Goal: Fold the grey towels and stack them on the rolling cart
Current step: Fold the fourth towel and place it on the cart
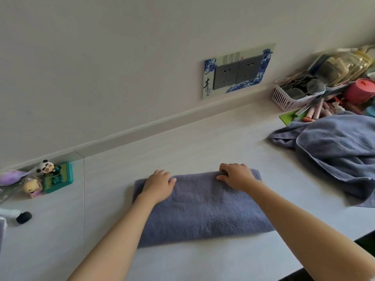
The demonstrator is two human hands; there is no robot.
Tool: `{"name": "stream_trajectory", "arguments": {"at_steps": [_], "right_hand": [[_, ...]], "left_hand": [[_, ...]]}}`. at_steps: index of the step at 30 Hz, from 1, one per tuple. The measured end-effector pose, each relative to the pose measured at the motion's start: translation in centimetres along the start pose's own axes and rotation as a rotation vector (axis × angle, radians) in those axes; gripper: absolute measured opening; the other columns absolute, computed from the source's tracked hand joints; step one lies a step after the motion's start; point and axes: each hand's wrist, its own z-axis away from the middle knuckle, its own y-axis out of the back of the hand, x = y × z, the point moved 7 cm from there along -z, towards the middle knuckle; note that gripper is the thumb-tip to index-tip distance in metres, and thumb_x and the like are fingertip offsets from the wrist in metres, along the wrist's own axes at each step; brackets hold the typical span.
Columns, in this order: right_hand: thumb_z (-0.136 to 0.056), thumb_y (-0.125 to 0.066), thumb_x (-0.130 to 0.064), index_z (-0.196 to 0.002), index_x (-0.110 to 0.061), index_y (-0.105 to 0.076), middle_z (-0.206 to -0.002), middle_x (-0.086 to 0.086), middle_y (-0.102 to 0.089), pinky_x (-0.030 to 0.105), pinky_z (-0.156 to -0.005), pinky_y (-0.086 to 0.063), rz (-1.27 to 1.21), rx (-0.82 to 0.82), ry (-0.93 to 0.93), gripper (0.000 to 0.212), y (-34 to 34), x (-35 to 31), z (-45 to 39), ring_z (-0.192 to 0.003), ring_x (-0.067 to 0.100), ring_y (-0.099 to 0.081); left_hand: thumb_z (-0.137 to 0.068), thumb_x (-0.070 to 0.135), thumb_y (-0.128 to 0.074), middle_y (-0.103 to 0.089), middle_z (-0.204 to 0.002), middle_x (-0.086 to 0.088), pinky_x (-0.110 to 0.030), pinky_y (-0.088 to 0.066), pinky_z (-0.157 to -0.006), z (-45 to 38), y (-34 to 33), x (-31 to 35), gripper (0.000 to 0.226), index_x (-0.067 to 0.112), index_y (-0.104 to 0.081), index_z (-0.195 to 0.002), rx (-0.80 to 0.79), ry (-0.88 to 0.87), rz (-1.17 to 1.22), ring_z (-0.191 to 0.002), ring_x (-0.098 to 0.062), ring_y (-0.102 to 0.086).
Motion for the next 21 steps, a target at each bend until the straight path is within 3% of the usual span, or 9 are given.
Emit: {"name": "stream_trajectory", "arguments": {"at_steps": [3, 6, 9, 11, 13, 16, 21], "right_hand": [[-0.097, -0.035, -0.048, -0.104, -0.020, -0.047, -0.101, 0.004, -0.066, 0.034, -0.085, -0.033, 0.066, 0.003, -0.014, 0.031, 0.0, -0.5, -0.5, -0.095, 0.025, -0.058], [-0.097, -0.033, -0.049, -0.109, -0.018, -0.049, -0.109, 0.004, -0.063, 0.034, -0.090, -0.032, 0.155, 0.008, -0.055, 0.036, -0.1, -0.8, -0.4, -0.104, 0.025, -0.055], [-0.097, -0.036, -0.038, -0.122, -0.017, -0.051, -0.124, 0.005, -0.056, 0.037, -0.102, -0.031, 0.162, 0.243, -0.044, 0.036, -0.1, -2.6, 1.1, -0.118, 0.026, -0.047], [-0.091, -0.038, -0.032, -0.123, -0.018, -0.058, -0.127, 0.006, -0.059, 0.038, -0.105, -0.033, 0.080, 0.413, 0.047, 0.040, -1.1, -4.9, 3.0, -0.120, 0.026, -0.052], [-0.091, -0.036, -0.037, -0.131, -0.021, -0.055, -0.136, 0.006, -0.054, 0.039, -0.109, -0.025, -0.016, 0.393, 0.121, 0.047, -3.5, -6.1, 4.7, -0.127, 0.025, -0.049], [-0.094, -0.029, -0.048, -0.142, -0.029, -0.039, -0.148, 0.002, -0.038, 0.040, -0.114, -0.013, -0.013, 0.325, 0.020, 0.053, -5.3, -4.0, 5.5, -0.138, 0.023, -0.034], [-0.089, -0.027, -0.055, -0.142, -0.028, -0.040, -0.150, 0.006, -0.036, 0.043, -0.114, -0.008, -0.024, 0.338, -0.242, 0.060, -4.4, 1.0, 5.8, -0.140, 0.028, -0.030]], "left_hand": [[-0.100, 0.028, -0.034, -0.052, -0.102, -0.004, -0.031, -0.036, -0.088, 0.0, 0.0, -0.5, 0.025, 0.013, -0.049, -0.086, 0.063, 0.009, 0.050, -0.106, -0.023, -0.047], [-0.098, 0.026, -0.032, -0.051, -0.116, -0.004, -0.034, -0.028, -0.103, 0.0, 0.1, 0.1, 0.028, 0.011, -0.052, -0.111, 0.121, 0.049, -0.121, -0.113, -0.024, -0.044], [-0.093, 0.020, -0.039, -0.042, -0.141, -0.012, -0.040, -0.014, -0.117, 1.0, -0.3, 3.3, 0.046, 0.006, -0.041, -0.137, 0.256, 0.002, -0.077, -0.132, -0.030, -0.036], [-0.090, 0.028, -0.040, -0.044, -0.144, -0.013, -0.041, -0.014, -0.117, 2.1, -1.8, 6.2, 0.051, 0.007, -0.048, -0.136, 0.288, -0.145, -0.014, -0.135, -0.031, -0.039], [-0.088, 0.038, -0.038, -0.040, -0.148, -0.009, -0.045, -0.015, -0.113, 3.1, -4.1, 7.0, 0.056, 0.014, -0.047, -0.138, 0.208, -0.175, -0.040, -0.137, -0.028, -0.037], [-0.091, 0.045, -0.034, -0.032, -0.152, -0.006, -0.046, -0.012, -0.113, 3.6, -5.2, 4.0, 0.060, 0.021, -0.033, -0.145, 0.201, -0.039, -0.044, -0.141, -0.025, -0.028], [-0.090, 0.047, -0.030, -0.040, -0.148, -0.009, -0.048, -0.017, -0.112, 4.9, -4.5, -1.8, 0.060, 0.020, -0.041, -0.142, 0.258, 0.164, -0.019, -0.138, -0.026, -0.032]]}}
